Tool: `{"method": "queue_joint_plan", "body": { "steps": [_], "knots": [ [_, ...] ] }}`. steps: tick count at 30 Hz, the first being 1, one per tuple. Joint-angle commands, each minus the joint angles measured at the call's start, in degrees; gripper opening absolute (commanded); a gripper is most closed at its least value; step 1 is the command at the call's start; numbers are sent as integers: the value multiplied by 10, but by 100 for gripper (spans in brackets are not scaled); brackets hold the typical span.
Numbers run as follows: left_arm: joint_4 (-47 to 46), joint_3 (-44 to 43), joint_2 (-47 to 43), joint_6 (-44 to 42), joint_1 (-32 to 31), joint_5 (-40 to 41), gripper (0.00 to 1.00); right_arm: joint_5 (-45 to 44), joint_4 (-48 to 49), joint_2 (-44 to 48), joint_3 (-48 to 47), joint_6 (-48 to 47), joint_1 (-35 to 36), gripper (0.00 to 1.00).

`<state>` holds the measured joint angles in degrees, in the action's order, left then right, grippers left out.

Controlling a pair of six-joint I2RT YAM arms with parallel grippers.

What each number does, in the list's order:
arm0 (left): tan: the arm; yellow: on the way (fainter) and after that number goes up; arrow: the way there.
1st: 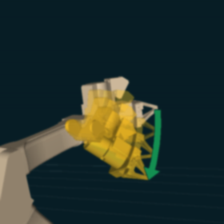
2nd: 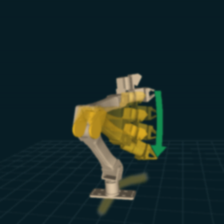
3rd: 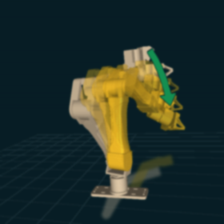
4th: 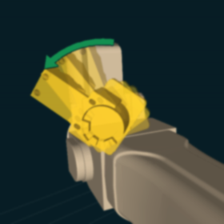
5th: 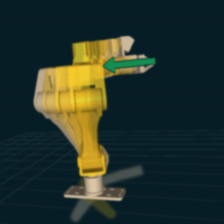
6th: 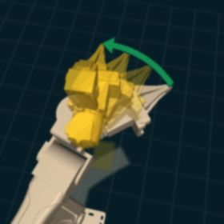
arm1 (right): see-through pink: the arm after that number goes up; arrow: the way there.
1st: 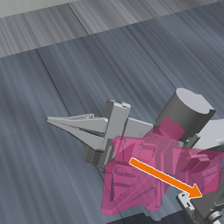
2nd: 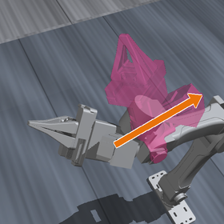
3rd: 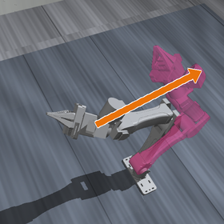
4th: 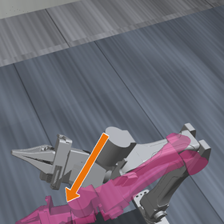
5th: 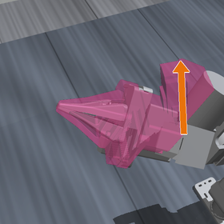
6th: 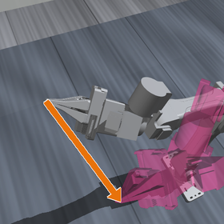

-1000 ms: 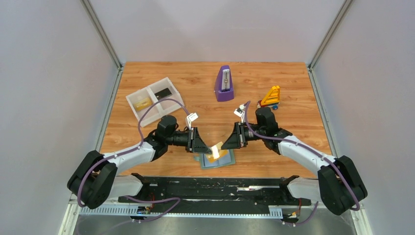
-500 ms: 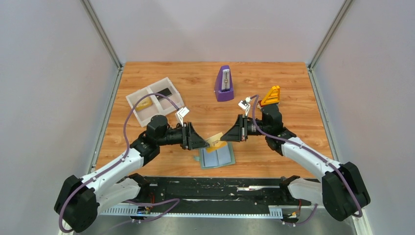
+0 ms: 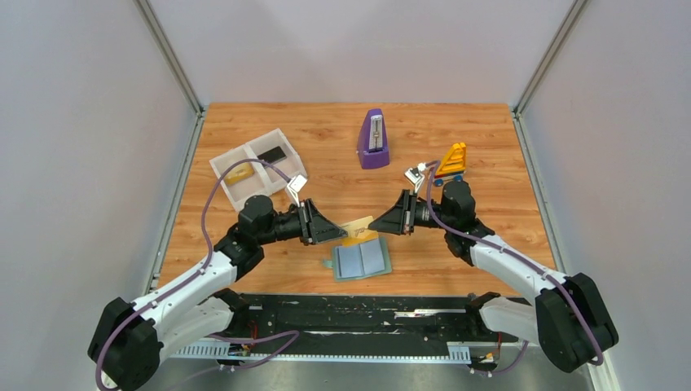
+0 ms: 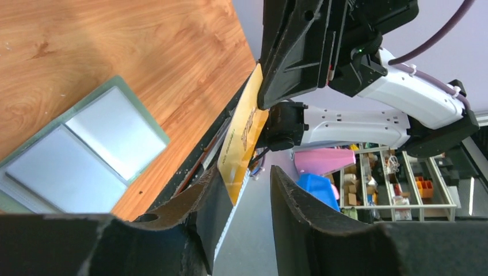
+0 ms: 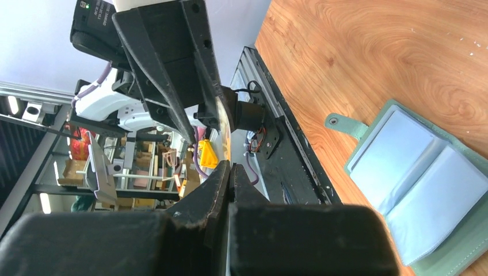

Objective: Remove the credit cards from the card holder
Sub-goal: Place the credit card in the storage box.

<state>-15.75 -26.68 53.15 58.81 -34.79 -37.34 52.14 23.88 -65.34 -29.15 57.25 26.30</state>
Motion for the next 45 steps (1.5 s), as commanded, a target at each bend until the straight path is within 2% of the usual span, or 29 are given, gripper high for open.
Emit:
{"method": "queue_joint_plan", "body": {
  "steps": [1,2,6,8,12,16,20,22,25,28,31,35,40,45],
  "knots": [
    [-51,17,-25,36,-3,18,34,-15,46,19,19,22,-5,0],
    [-50,18,-26,35,-2,22,24,-12,47,19,22,23,-6,0],
    [-57,24,-31,38,-2,28,1,-11,48,23,31,26,-7,2],
    [-63,28,-30,41,-2,29,0,-13,40,24,31,25,-9,6],
    [-35,18,-33,19,-2,40,0,-19,20,25,33,27,-14,19],
    [82,-28,-35,-51,-1,78,0,-17,4,42,38,14,-16,42],
    [170,-77,-19,-118,16,101,0,-43,-72,74,30,-32,-16,69],
    [184,-97,-5,-135,40,82,0,-50,-96,90,33,-47,-16,85],
    [225,-136,37,-159,103,24,0,-58,-107,111,45,-45,-16,98],
    [287,-201,75,-210,165,-17,0,-49,-105,116,55,-38,-16,100],
    [406,-281,117,-256,219,-8,0,-30,-103,107,54,-43,-16,100],
    [491,-358,160,-306,296,-26,0,-9,-89,94,57,-49,-16,100],
    [538,-406,210,-341,408,-23,0,5,-79,85,63,-47,-16,100],
    [558,-438,303,-364,472,-19,0,14,-85,68,59,-61,-16,100]
  ]
}}
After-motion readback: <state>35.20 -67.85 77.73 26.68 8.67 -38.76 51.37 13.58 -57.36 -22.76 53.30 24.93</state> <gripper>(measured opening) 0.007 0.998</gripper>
